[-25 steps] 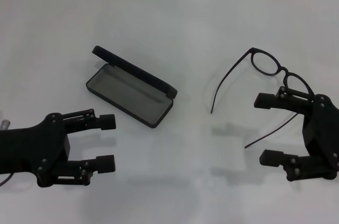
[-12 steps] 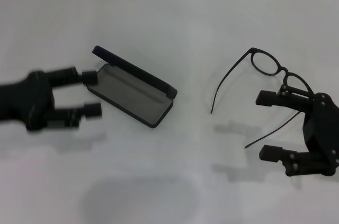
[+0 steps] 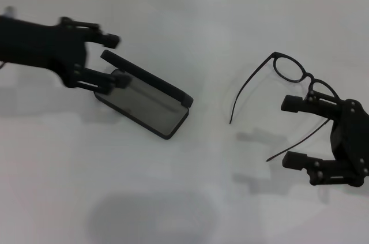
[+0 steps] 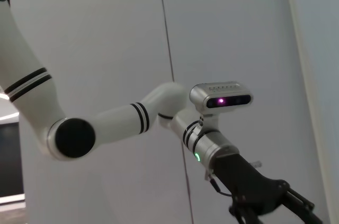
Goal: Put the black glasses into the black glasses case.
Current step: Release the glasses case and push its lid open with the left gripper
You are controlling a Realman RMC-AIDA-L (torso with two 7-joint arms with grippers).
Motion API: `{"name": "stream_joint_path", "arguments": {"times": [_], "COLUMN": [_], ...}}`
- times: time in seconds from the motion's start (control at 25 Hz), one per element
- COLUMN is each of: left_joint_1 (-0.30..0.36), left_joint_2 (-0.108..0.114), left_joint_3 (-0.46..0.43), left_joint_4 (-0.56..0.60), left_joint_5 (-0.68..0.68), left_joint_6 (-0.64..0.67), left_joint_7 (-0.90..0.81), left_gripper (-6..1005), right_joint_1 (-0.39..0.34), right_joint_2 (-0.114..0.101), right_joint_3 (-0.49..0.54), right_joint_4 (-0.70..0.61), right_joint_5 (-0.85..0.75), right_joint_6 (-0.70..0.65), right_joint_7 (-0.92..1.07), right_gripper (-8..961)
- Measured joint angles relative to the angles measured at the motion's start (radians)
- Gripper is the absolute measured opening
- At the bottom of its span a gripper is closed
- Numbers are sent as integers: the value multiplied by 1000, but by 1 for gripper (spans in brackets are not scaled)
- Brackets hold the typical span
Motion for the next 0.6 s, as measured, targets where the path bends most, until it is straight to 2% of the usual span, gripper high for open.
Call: {"name": "stream_joint_path", "arguments": {"times": [0.12, 0.24, 0.6], "left_joint_1": [-22, -52, -60], "left_joint_2": [-56, -83, -90], "left_joint_3": [76, 143, 396], "left_joint_4": [111, 143, 114], "left_joint_5": [154, 272, 413], "left_joint_6": [-58, -101, -335], "left_joint_7": [2, 1, 17], "left_gripper": [848, 848, 845], "right_joint_1": [6, 12, 11], "right_joint_2": [1, 0, -1], "right_joint_3": [-1, -1, 0], "right_joint_4": [15, 27, 36], "right_joint_5": [12, 24, 63], "right_joint_6": [13, 30, 68], "right_joint_7": [2, 7, 8], "right_gripper": [872, 872, 872]}}
